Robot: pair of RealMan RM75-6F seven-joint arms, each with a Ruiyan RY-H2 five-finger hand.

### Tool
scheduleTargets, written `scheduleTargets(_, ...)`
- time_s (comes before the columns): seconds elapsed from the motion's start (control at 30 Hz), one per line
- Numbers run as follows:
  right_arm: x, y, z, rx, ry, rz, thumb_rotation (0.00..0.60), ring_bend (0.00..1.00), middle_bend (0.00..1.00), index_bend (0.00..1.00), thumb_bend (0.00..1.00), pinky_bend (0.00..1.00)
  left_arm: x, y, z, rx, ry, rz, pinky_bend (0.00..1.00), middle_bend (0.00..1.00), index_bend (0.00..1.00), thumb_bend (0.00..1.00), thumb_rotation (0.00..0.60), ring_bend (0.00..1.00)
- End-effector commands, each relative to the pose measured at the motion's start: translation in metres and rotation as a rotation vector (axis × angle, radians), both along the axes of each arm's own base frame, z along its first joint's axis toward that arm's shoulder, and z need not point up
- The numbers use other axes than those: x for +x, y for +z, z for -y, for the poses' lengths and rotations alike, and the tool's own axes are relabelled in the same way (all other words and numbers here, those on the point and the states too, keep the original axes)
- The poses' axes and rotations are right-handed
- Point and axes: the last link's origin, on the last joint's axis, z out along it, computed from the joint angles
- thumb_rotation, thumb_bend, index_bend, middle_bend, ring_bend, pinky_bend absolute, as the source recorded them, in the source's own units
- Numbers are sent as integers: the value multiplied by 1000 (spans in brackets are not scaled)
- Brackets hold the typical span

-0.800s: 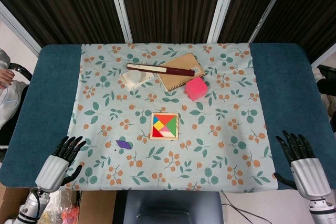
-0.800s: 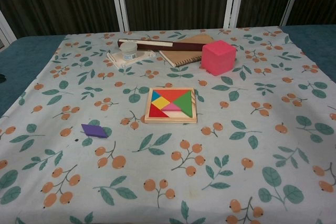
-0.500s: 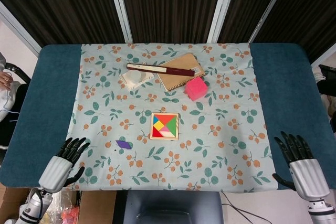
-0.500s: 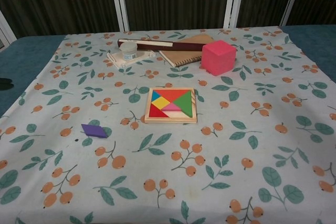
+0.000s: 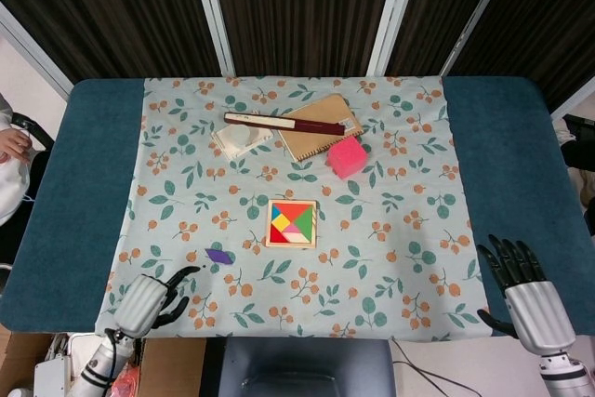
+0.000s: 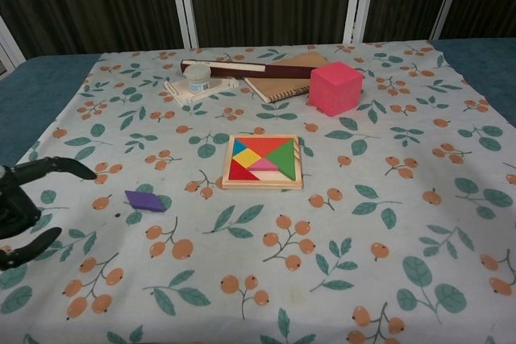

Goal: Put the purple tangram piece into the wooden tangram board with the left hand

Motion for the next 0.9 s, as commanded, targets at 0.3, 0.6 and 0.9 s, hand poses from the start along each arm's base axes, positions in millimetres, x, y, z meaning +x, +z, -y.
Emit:
scheduleTargets(0.3, 0, -2, 3, 11, -6, -4, 600, 0, 0, 0, 121, 0, 45, -51, -54, -6, 179, -22, 1000, 1000, 328, 425, 600, 1000)
scheduleTargets(0.6, 1, -2, 1, 42, -1, 12, 600, 0, 0, 0, 121, 0, 51, -68, -67, -34, 249, -50, 1000, 1000, 350, 424, 600, 1000)
scheduleTargets(0.9, 0, -2, 0, 52, -8, 12, 600, 0, 0, 0, 121, 0, 48, -71, -73, 4, 245, -109, 1000, 1000, 358, 423, 600, 1000)
